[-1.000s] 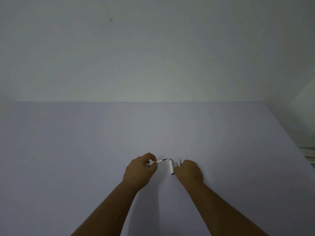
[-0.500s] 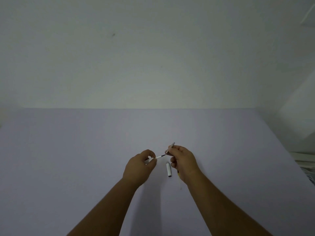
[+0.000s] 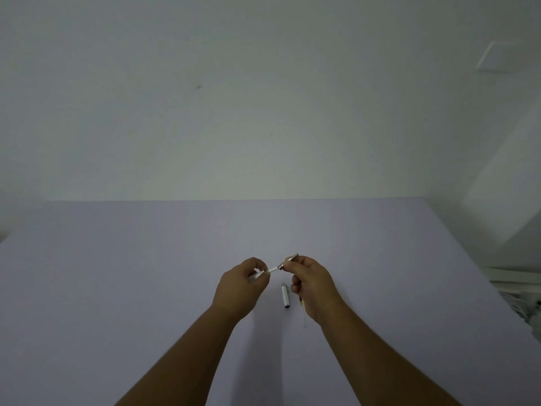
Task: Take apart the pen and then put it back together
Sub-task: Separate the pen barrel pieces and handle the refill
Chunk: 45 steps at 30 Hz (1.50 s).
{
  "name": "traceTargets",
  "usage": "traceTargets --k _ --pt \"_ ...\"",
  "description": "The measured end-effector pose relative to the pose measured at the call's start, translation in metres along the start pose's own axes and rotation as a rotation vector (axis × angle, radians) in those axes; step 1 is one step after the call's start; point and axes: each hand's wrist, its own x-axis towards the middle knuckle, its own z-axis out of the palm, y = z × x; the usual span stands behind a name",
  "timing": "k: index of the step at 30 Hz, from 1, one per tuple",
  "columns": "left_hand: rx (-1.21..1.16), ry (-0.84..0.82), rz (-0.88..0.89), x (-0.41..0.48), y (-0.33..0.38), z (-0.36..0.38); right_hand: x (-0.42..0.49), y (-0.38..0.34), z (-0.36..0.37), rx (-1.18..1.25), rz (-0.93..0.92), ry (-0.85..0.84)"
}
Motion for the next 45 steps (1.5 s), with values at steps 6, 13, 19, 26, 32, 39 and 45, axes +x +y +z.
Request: traceTargets --k 6,13,19,26,32,39,45 --pt "-0.049 -0.011 0.015 -0.008 0.009 -0.002 -0.009 -0.004 -0.002 -0.014 -0.047 -0.012" --pt "-0.051 -0.027 0.058 -0.012 0.020 -0.006 -0.016 -0.008 -0.007 -0.117 -0.106 -0.076" --pt "0.064 -0.090 0.115 -0.012 0.022 -0.010 -0.015 -0.014 -0.011 -0.288 -0.118 -0.031" --pt "0.133 -0.098 0.138 -0.007 0.022 -0.012 -0.015 -0.023 -0.016 -0.398 -0.155 -0.133" --pt "0.153 -0.108 0.151 -0.005 0.022 -0.011 -0.012 -0.022 -0.016 -0.589 -0.121 -0.074" --pt "0.119 -0.120 0.138 -0.004 0.021 -0.006 -0.014 -0.023 -0.016 -0.439 -0.184 -0.128" --pt "0.100 -0.124 0.133 0.001 0.023 -0.007 -0.010 -0.025 -0.023 -0.434 -0.185 -0.176"
